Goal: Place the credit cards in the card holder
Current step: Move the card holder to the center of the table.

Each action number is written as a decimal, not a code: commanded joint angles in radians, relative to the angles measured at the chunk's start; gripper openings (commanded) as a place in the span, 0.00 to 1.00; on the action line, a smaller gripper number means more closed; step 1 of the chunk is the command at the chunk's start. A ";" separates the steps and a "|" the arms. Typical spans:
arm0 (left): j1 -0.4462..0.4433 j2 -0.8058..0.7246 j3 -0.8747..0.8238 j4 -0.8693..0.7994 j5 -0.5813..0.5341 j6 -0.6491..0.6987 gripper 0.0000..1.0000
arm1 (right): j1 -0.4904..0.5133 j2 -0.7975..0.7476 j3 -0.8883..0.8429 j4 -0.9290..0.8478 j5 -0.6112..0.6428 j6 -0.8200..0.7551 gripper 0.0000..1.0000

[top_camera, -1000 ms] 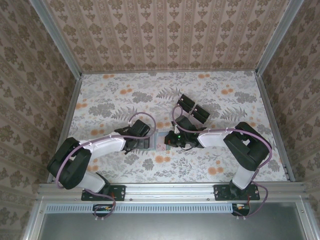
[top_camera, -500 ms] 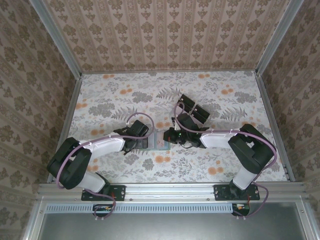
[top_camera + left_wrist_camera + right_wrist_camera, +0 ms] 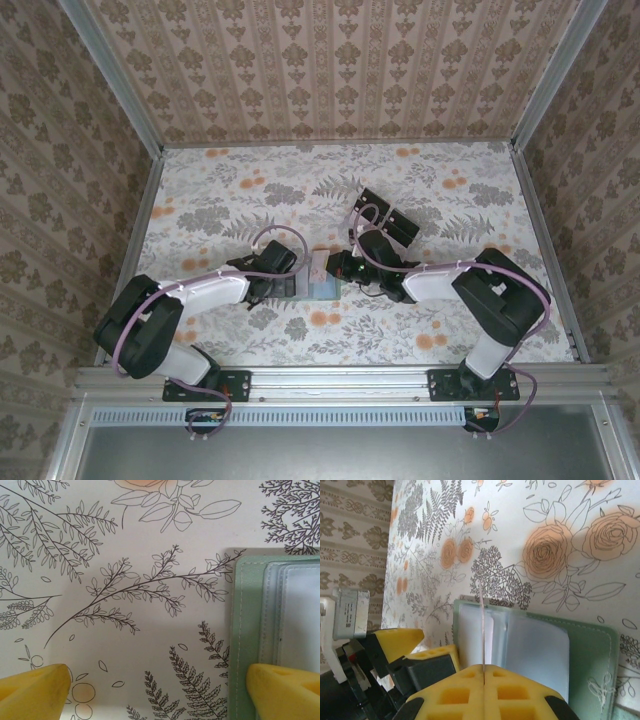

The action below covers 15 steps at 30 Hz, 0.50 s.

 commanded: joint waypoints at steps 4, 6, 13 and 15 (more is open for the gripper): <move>0.012 0.013 -0.021 -0.028 -0.006 -0.002 1.00 | -0.004 0.064 -0.020 0.141 0.034 0.054 0.00; 0.013 0.015 -0.019 -0.028 -0.004 -0.002 1.00 | -0.003 0.076 -0.024 0.154 0.038 0.057 0.00; 0.013 0.016 -0.020 -0.027 -0.001 -0.001 1.00 | -0.003 0.107 -0.038 0.181 0.045 0.055 0.00; 0.013 0.016 -0.019 -0.026 -0.001 -0.001 1.00 | -0.002 0.115 -0.041 0.188 0.040 0.057 0.00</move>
